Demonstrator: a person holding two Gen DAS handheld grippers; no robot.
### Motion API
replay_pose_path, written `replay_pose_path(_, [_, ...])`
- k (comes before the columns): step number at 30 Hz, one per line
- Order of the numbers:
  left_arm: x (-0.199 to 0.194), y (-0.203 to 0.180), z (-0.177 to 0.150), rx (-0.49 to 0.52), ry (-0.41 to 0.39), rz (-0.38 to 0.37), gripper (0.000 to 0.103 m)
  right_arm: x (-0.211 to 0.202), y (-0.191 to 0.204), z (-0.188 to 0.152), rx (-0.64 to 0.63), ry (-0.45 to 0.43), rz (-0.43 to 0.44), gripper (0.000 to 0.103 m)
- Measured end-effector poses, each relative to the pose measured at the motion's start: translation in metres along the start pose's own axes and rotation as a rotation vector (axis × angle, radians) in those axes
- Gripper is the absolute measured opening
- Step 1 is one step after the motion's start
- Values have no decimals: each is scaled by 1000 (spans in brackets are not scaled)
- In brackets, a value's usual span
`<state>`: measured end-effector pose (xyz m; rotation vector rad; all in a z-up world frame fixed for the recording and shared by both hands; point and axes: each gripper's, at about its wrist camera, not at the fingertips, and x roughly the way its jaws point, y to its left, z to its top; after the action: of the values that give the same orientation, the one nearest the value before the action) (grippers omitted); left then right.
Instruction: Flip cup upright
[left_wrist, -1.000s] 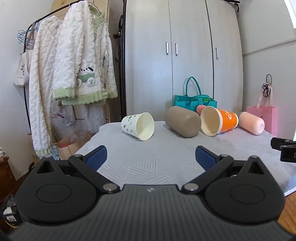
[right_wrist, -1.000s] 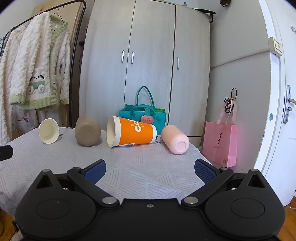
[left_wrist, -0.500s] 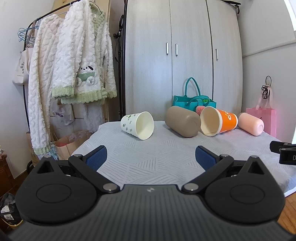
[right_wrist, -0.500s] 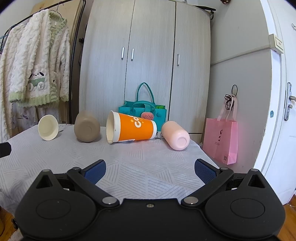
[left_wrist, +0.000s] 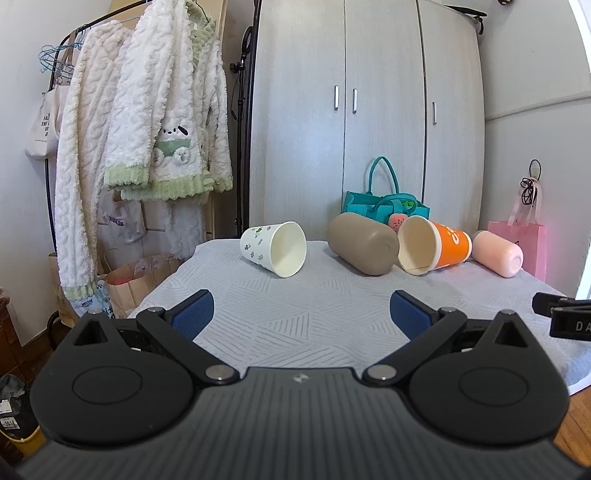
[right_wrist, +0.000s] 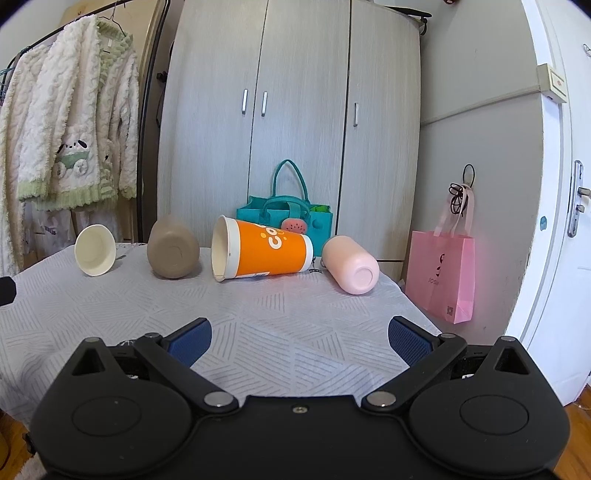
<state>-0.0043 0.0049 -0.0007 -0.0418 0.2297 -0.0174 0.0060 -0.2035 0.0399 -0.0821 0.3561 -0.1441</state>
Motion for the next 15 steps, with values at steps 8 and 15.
replay_pose_path(8, [-1,-1,-3,-5,7,-6,103,0,0,-1,2,3,1,103])
replay_pose_path(15, [-7,-10,-1,37,-12,-21,103,1,1,-5,7,16,8,103])
